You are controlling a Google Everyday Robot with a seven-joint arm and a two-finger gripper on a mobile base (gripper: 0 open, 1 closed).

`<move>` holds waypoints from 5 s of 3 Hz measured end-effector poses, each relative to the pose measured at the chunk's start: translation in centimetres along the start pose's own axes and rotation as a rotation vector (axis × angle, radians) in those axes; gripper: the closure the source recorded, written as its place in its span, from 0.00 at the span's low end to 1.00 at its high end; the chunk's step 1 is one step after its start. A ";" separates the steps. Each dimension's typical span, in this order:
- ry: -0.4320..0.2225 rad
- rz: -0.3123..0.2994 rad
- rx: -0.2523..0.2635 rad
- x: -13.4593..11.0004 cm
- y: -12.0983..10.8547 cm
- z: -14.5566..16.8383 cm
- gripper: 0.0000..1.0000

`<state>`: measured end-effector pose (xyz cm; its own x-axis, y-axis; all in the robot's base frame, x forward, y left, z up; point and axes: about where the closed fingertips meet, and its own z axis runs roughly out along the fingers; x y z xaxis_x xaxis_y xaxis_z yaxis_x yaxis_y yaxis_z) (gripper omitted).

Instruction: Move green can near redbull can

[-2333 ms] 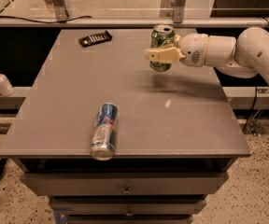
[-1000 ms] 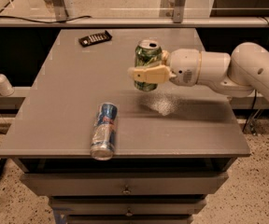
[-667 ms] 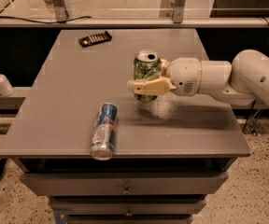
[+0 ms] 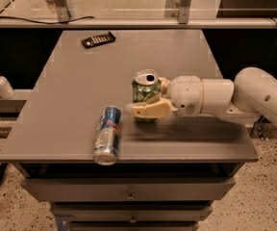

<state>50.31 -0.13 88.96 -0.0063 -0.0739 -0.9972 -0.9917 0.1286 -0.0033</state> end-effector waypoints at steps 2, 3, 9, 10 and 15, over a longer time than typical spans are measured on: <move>-0.004 -0.007 -0.039 1.6 2.2 0.9 0.84; -0.006 -0.015 -0.049 1.8 2.8 0.8 0.62; -0.083 -0.002 -0.083 1.3 4.2 3.2 0.00; -0.092 -0.001 -0.081 1.2 4.1 3.6 0.00; 0.179 -0.313 0.333 -10.1 -2.0 -17.4 0.00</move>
Offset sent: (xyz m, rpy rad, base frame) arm -0.0304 0.0098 -0.0265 0.0056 -0.0022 0.0486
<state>50.15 -16.90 100.34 0.2346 -0.3245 -0.9163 -0.8549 0.3798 -0.3534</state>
